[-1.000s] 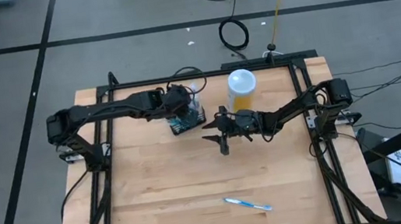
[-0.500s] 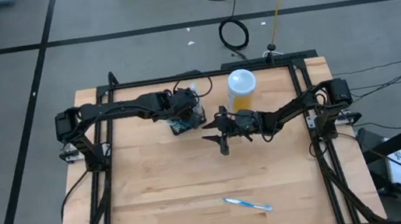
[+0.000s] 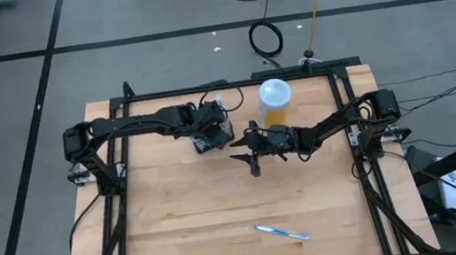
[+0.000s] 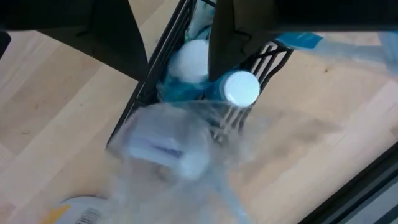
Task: Pick & Place toothbrushing station
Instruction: Put the blue mouthwash into the black mesh organizer, then put the blue toothbrush into the black mesh organizer
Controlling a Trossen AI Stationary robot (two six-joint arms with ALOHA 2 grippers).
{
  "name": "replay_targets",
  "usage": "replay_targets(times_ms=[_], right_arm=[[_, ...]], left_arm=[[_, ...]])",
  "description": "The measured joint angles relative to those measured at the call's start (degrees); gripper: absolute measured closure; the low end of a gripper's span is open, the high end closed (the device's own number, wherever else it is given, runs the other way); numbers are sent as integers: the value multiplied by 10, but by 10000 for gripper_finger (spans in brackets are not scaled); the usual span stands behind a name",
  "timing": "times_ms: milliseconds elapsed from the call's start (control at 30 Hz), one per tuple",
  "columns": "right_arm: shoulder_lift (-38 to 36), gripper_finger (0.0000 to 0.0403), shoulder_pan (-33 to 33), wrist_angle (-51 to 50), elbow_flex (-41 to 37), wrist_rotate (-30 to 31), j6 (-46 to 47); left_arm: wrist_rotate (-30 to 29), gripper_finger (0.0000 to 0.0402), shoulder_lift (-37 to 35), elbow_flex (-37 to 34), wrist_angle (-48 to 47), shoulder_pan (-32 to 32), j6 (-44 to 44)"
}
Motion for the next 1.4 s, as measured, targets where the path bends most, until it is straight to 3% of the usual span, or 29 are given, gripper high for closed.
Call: replay_targets(times_ms=[500,667,867,1100,1400], right_arm=[[0,232,0,-7,0,0,0],[0,232,0,-13,0,0,0],[0,232,0,-17,0,0,0],[0,232,0,-17,0,0,6],[0,232,0,-16,0,0,30]], left_arm=[[17,218,-14,-1,-6,0,28],[51,218,-55,-1,-31,-1,41],[51,218,-124,-1,-79,-2,102],[47,218,-194,-1,-63,-21,132],[15,218,-147,-13,-6,-30,142]])
